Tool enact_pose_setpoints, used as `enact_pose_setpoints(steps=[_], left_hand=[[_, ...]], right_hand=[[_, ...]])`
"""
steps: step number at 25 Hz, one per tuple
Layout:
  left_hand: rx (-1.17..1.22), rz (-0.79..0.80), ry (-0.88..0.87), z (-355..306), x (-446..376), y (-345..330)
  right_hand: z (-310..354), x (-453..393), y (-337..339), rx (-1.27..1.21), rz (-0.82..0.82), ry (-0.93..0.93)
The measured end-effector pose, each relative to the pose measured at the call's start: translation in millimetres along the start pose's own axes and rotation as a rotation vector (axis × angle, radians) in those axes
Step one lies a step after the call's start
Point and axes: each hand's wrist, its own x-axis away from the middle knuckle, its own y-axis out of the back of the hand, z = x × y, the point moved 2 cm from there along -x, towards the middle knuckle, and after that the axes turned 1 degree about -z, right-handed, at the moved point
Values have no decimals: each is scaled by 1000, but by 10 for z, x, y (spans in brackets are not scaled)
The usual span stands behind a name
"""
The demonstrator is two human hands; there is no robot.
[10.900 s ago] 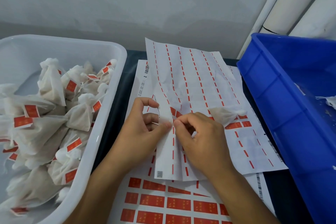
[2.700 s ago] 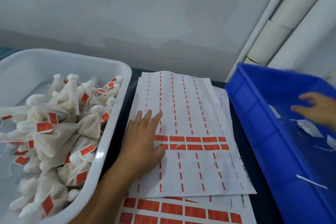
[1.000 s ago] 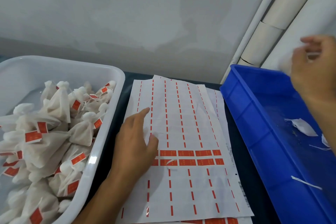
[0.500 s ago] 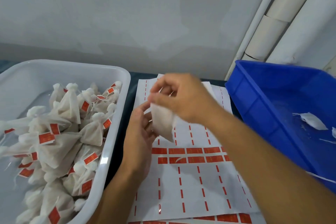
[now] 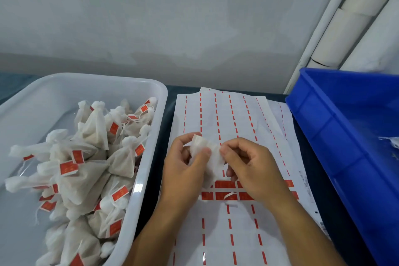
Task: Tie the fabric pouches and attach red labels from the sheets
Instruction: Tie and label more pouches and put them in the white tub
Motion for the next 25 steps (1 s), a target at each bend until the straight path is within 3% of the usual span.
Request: enact_pose_setpoints(steps=[5,9,13,17,21,25], left_hand=[[-98,8,-14,17,13,-29],[-142,35,22,-5,28,-43],[-167,150,50,-50,42,-44],[-354,252,-91,-28,45,-38],[-540,253,-163,63,24,-34],[-775,255,-280,112,46,-36]], right_hand=[[-64,78,85,80,32,-86],[-88,120,105,-264,146,-226],[-74,109,117,-522,130,-275],[-89,99,142,-786,51,-318],[-87,81,235,-1035,-34,-321],[-71,79,249,-1086,-70,-283]])
